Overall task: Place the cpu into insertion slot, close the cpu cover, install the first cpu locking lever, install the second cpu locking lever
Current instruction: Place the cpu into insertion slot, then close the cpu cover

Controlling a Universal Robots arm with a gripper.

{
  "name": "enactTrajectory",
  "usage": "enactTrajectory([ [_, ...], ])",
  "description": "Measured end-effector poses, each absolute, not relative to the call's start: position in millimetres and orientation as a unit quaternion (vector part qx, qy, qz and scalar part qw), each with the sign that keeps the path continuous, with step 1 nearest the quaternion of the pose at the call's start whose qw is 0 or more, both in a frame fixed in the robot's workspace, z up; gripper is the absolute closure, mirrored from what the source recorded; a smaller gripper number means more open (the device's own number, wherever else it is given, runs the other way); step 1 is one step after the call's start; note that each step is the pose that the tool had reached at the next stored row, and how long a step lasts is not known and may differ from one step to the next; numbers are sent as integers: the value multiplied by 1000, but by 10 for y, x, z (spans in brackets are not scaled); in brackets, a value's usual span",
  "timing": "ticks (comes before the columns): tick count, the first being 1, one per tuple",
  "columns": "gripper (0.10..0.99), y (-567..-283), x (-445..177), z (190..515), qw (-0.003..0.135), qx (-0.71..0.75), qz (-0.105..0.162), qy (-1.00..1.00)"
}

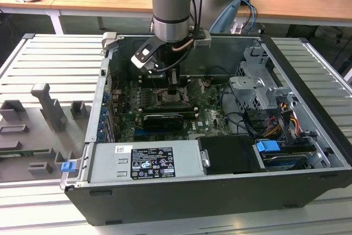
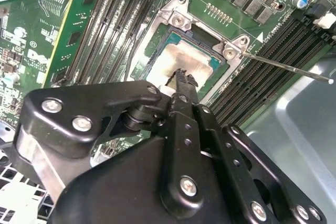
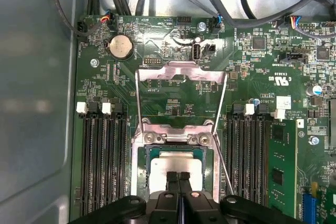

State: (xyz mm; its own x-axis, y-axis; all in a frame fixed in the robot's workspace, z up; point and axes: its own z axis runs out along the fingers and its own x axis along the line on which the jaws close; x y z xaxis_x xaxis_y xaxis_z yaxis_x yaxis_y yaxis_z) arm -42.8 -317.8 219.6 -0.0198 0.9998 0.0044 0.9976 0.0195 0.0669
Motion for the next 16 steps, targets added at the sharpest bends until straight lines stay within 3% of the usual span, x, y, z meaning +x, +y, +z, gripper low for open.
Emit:
enactTrajectory([
  [16,980,-3180,-373,2302,21,700,25,714],
])
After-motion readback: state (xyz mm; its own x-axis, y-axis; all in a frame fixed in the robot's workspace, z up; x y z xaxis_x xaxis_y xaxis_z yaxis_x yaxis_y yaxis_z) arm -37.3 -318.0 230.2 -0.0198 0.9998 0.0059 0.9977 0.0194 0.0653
